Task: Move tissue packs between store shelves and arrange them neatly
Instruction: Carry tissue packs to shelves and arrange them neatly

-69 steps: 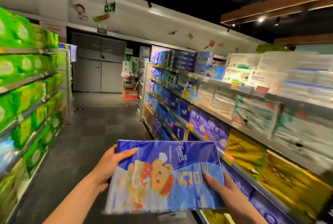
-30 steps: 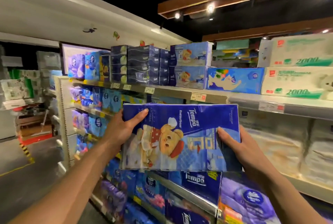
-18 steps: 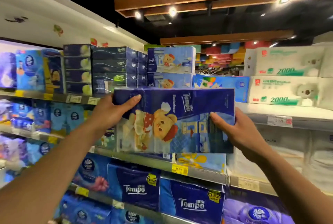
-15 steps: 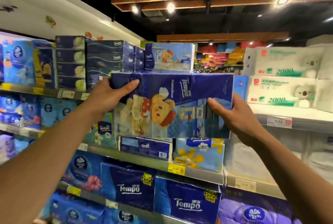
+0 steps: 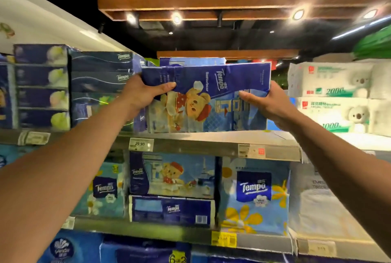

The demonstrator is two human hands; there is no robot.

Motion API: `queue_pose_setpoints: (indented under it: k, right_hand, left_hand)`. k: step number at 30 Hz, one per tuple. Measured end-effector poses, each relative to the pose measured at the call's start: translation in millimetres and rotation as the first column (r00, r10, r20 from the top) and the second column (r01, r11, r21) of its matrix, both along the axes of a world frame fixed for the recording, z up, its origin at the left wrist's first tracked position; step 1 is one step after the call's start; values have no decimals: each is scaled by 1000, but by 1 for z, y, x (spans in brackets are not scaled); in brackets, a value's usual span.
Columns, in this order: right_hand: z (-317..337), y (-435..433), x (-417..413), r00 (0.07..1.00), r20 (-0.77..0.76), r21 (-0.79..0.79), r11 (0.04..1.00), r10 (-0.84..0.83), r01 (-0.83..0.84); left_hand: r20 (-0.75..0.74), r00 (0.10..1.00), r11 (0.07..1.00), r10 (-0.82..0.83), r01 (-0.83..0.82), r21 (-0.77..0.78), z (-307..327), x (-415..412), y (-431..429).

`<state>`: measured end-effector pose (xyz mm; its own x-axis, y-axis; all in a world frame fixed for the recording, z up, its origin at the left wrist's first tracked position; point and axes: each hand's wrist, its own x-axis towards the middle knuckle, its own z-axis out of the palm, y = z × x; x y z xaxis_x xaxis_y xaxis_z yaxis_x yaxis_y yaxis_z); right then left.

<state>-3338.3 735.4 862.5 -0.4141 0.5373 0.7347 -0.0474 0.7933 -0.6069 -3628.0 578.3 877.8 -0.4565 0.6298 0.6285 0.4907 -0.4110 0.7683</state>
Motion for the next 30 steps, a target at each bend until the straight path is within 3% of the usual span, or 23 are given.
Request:
queue_pose_setpoints:
  k: [6, 12, 19, 24, 28, 30]
  right_hand:
    - [-6, 50, -78, 988, -82, -74, 990, -128, 122]
    - [-33, 98, -124, 965, -89, -194, 955, -246, 225]
    - [-41, 140, -153, 955, 149, -339, 894, -256, 293]
    - [-23, 151, -164, 874, 390, -386, 810, -289, 440]
    - [-20, 156, -171, 816, 483, -379, 764, -318, 522]
    - [-22, 159, -174, 783, 498, -290, 779, -372, 555]
  left_hand:
    - [-35, 999, 1000, 15, -15, -1, 8, -85, 73]
    - [-64, 997, 989, -33, 23, -149, -14, -117, 126]
    - [-179, 974, 978, 138, -162, -130, -15, -139, 167]
    - [-430, 858, 926, 280, -359, -114, -14, -136, 179]
    - [-720, 589, 849, 366, -528, 0, -17, -126, 181]
    - [-736, 596, 862, 322, -506, -33, -17, -122, 182]
